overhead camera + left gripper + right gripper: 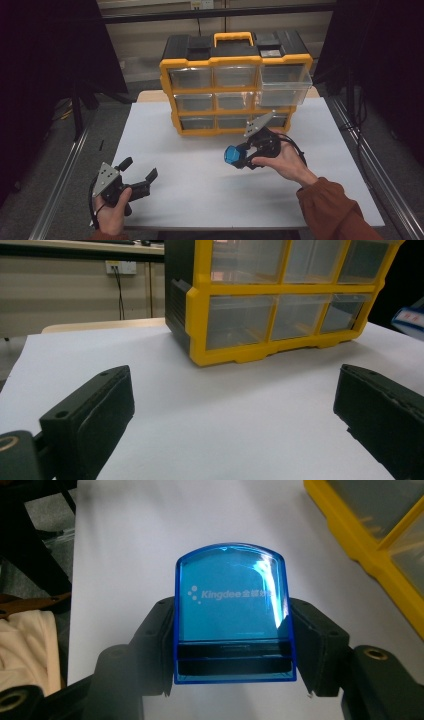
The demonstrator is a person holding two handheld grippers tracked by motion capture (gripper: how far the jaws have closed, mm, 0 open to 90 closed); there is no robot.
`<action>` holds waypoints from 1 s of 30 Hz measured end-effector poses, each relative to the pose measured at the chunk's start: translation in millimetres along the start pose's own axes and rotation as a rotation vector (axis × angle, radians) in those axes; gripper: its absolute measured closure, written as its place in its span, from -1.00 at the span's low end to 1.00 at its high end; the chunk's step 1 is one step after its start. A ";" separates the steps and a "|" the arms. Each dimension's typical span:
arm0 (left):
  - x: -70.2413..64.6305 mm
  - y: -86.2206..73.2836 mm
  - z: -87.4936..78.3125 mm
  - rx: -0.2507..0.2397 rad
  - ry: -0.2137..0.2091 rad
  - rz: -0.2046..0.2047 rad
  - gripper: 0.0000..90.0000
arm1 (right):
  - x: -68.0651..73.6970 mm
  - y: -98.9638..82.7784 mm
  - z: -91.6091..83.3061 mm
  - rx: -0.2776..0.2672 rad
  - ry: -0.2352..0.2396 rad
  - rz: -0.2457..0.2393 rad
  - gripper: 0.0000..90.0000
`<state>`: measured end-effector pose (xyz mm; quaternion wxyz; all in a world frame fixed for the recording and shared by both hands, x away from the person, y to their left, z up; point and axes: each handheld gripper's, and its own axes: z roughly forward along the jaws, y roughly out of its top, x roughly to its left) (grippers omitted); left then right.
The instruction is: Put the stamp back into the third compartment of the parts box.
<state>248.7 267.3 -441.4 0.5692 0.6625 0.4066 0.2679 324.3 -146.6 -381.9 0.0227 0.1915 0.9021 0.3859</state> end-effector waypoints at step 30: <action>-0.9 1.0 -2.1 -0.011 -0.021 0.015 -0.92 | -3.2 74.8 -98.7 -0.127 -0.109 -0.070 -0.08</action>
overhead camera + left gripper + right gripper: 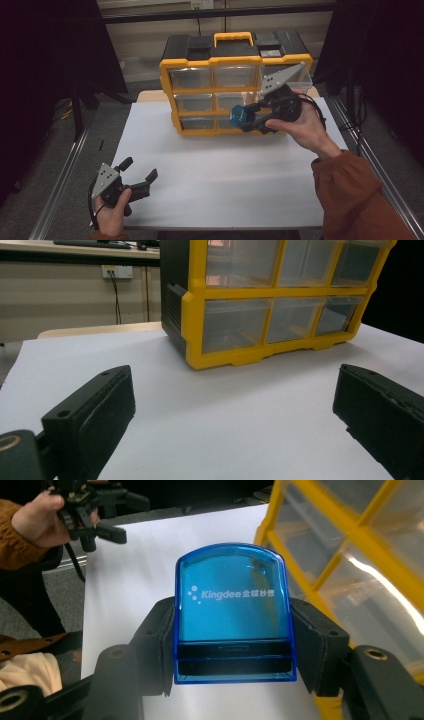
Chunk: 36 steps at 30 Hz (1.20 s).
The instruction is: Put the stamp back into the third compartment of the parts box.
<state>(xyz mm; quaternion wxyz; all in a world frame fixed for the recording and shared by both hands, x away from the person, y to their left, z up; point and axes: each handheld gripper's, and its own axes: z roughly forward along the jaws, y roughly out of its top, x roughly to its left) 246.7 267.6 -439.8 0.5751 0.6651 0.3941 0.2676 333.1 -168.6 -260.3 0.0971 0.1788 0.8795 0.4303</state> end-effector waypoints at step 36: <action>-1.5 -0.5 1.2 -0.013 0.011 -0.019 -0.92 | -75.6 70.7 -72.6 0.130 -0.162 0.064 -0.08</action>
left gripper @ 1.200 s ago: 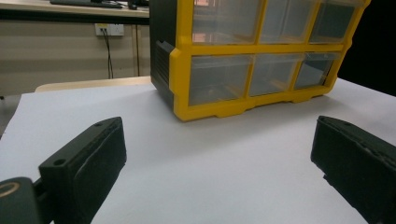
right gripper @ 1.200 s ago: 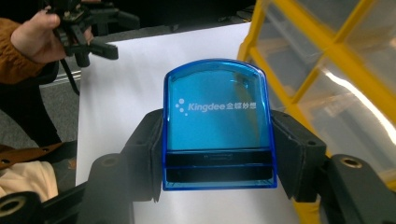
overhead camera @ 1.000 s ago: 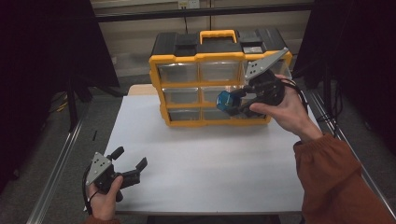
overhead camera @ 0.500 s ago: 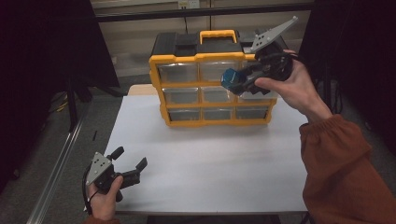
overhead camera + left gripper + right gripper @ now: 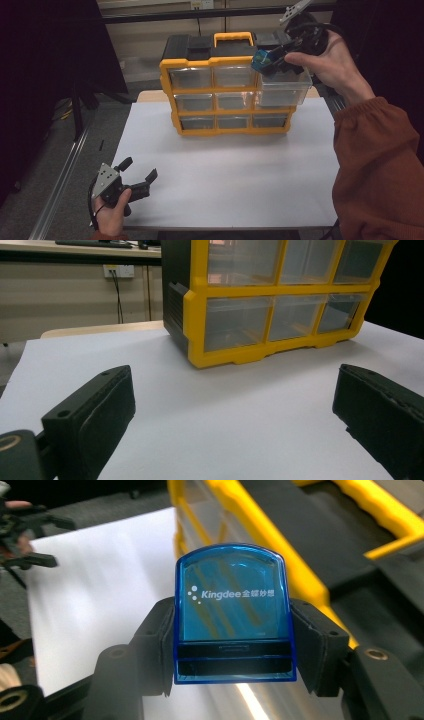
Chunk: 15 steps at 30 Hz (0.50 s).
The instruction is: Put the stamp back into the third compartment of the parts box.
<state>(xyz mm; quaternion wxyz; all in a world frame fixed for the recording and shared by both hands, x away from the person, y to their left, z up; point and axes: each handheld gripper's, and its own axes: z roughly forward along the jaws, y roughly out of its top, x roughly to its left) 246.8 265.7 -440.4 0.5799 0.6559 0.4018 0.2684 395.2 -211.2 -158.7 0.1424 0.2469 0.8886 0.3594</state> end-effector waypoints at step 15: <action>0.6 -0.1 -0.1 0.013 0.006 0.013 -0.92 | -19.5 7.6 -6.2 0.181 -0.053 0.056 -0.08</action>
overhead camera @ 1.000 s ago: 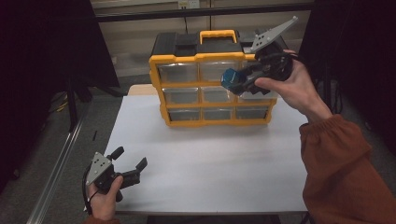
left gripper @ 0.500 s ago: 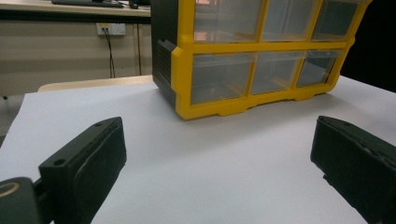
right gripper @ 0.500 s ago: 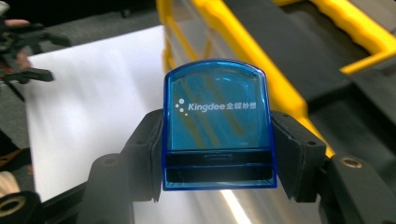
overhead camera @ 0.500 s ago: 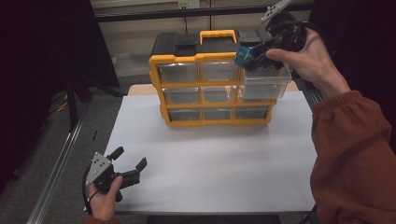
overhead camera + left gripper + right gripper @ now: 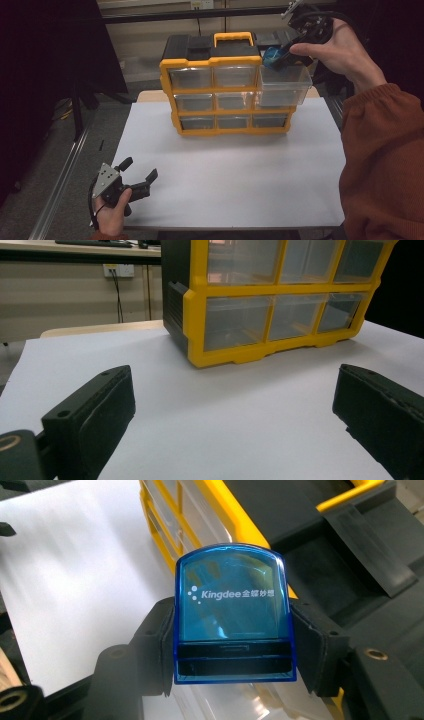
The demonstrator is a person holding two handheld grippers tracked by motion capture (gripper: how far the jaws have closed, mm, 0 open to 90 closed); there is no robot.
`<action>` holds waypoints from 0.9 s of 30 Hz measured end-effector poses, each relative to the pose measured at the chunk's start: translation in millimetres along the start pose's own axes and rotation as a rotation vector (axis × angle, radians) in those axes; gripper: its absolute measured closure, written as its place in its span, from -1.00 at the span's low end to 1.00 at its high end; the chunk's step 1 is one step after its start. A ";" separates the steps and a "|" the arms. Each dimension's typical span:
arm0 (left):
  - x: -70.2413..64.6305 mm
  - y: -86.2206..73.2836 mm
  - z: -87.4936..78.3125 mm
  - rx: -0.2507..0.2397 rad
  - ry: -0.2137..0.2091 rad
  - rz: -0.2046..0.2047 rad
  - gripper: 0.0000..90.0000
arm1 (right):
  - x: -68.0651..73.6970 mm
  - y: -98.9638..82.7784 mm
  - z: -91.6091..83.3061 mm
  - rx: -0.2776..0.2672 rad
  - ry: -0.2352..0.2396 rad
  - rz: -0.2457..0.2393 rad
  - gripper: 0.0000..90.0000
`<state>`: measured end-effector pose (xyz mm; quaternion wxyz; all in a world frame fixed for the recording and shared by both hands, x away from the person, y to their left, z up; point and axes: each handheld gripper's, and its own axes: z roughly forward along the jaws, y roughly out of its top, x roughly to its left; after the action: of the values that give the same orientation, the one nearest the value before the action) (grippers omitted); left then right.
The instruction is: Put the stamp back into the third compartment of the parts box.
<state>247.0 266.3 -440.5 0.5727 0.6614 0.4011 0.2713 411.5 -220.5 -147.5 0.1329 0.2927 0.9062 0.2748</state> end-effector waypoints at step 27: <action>1.6 0.3 -1.2 0.006 -0.008 0.012 -0.92 | -11.0 0.5 18.1 0.239 -0.002 0.035 -0.08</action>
<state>246.9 268.2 -440.1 0.5706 0.6666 0.3959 0.2708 427.8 -219.2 -161.0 0.0931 0.3226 0.9271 0.1666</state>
